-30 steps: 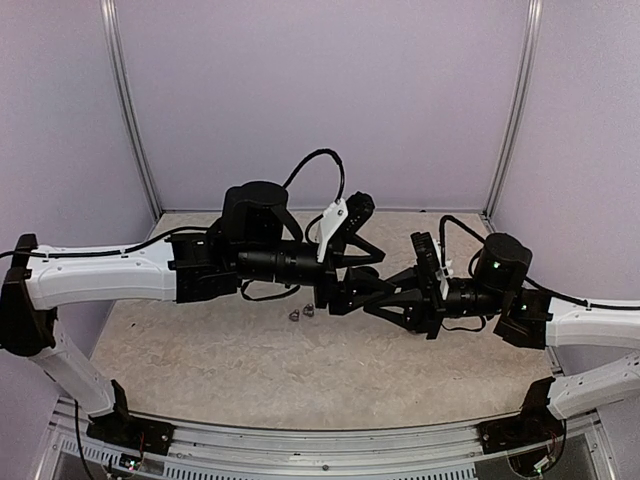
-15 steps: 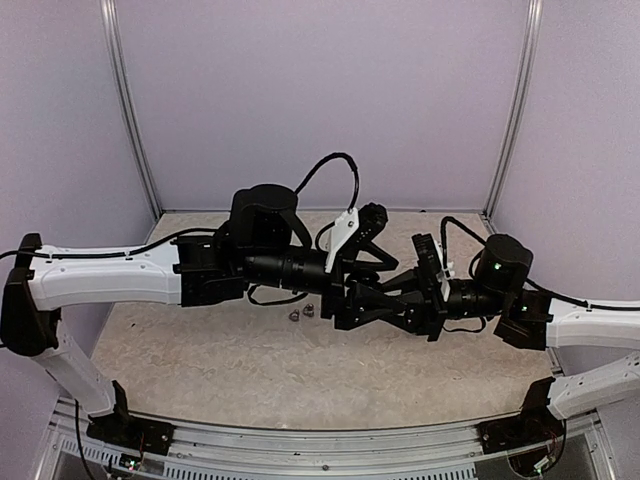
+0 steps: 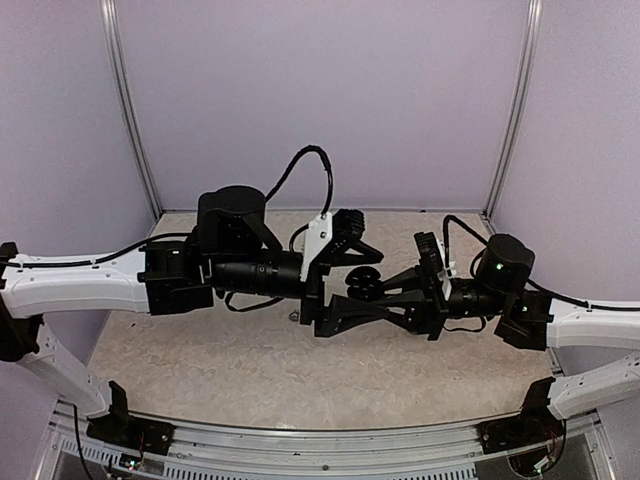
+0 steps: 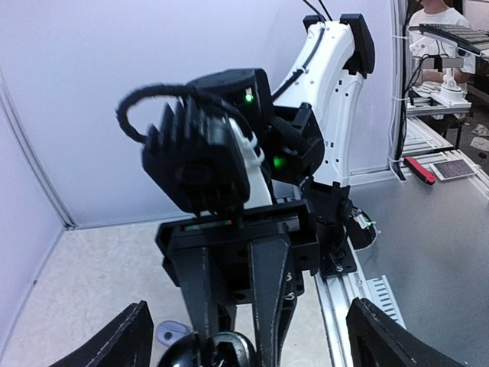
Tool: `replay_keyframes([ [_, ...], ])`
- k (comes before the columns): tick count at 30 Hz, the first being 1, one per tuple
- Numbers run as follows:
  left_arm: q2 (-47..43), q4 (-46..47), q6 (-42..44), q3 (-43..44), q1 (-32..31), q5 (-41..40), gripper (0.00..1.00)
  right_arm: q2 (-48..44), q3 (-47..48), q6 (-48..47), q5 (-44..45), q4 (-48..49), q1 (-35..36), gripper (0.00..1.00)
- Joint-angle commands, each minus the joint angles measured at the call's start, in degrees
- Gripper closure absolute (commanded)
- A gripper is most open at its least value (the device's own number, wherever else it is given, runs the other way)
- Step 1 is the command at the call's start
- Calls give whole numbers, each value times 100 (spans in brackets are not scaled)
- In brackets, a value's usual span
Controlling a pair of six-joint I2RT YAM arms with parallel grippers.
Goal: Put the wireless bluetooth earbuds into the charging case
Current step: Adjust the left earbud in the left side groove of the charging case.
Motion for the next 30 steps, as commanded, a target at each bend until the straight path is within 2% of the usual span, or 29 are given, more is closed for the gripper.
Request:
replay_keyframes([
  [1,-685,-187,651,-1,-80,-699,11,-138,-75,42,16,21,18,100],
  [4,-977,-622,886,63,-125,-892,10,-160,-69,47,0,-34,18,100],
  [9,-1266,-1599,1403,215,-325,-1594,15,-151,13,24,-37,-260,5,100],
  [17,-1206,-2615,2545,478,-913,-2386,36,-128,103,54,-119,-531,4,100],
  [26,-978,-2837,3458,514,-1352,-2901,57,-15,214,122,-330,-694,0,100],
  [30,-777,-2988,3676,565,-1422,-2994,63,12,232,167,-371,-703,13,100],
])
